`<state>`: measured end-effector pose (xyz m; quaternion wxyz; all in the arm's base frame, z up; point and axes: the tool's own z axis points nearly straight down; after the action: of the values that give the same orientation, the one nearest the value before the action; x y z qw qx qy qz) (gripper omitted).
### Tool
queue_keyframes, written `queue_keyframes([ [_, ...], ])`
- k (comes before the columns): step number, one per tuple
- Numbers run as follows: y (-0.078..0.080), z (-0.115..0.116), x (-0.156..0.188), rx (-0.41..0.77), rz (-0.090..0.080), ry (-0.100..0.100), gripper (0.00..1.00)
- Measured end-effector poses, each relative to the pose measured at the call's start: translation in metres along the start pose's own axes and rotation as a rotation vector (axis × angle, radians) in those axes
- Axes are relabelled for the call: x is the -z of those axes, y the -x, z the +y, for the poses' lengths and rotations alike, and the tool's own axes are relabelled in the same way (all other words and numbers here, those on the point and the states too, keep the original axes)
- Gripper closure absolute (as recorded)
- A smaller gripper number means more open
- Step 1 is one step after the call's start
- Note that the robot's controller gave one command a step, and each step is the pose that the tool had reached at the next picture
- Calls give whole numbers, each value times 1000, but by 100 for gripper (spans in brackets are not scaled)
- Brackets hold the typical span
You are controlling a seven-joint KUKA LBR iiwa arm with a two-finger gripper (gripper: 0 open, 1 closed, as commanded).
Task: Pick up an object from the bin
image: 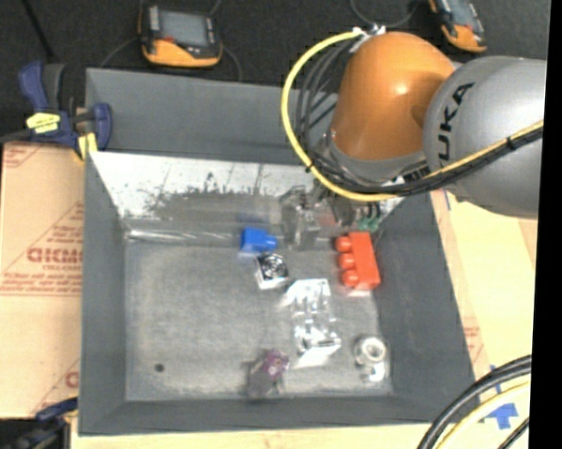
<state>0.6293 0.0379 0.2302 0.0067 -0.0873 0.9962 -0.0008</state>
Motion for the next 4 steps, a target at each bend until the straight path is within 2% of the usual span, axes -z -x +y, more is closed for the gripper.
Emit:
queue_keyframes([
  [1,9,12,-55,-220,14,3,100],
  [2,-38,46,-66,-215,15,2,100],
  [3,-36,44,-65,-217,10,1,0],
  [4,-98,22,-140,150,17,3,0],
])
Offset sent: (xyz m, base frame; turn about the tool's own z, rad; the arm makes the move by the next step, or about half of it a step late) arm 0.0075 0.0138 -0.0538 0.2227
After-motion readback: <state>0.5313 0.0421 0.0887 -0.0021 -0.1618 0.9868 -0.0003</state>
